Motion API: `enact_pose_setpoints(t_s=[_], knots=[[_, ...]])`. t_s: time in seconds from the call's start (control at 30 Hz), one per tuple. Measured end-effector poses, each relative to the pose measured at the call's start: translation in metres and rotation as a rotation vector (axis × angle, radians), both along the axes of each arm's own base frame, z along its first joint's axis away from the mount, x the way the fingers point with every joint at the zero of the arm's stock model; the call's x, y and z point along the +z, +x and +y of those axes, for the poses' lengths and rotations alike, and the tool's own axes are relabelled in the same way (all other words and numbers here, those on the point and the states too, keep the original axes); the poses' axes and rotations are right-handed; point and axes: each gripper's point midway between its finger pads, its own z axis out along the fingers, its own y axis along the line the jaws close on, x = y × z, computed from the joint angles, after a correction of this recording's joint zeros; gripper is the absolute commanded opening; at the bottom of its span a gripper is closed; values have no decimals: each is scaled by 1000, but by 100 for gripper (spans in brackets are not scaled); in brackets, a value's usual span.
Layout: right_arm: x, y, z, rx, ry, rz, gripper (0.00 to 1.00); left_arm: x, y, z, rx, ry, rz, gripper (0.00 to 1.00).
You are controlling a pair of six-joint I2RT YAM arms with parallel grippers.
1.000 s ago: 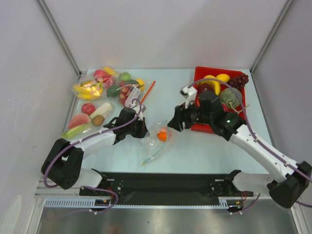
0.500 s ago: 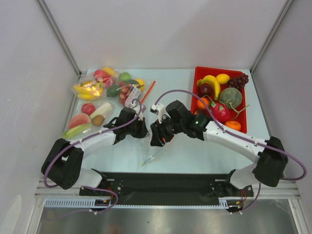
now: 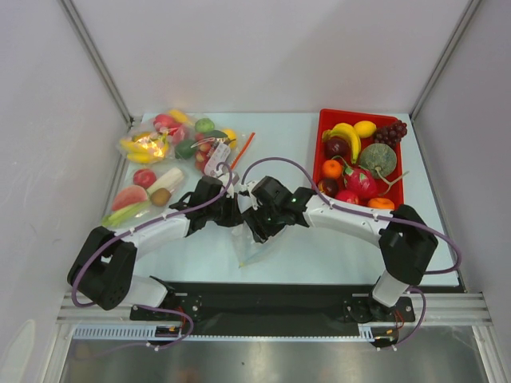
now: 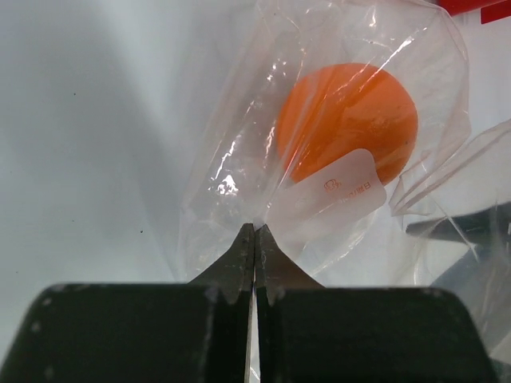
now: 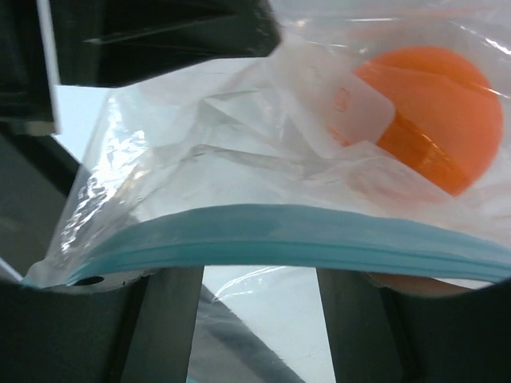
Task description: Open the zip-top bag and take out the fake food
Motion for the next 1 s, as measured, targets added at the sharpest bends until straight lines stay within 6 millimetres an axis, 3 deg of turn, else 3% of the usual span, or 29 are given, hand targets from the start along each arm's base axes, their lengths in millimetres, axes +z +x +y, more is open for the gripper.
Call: enact_pose_setpoints(t_s=[0.23,0.43,0.57,1.0], knots=[[-13,16,-11,-82,-70,-80,66,1,-3,-3,-20,-12,6,0],[-38,24,-30,-156,-88,-167,82,3,-8,-7,-56,-35,16,0],[-36,34,-32,-174,-51,-242,89,5,-13,-12,-92,-58,26,0],[-33,66,-28,-162,86,-455,100,4,-24,-25,-192,-112,76,0]])
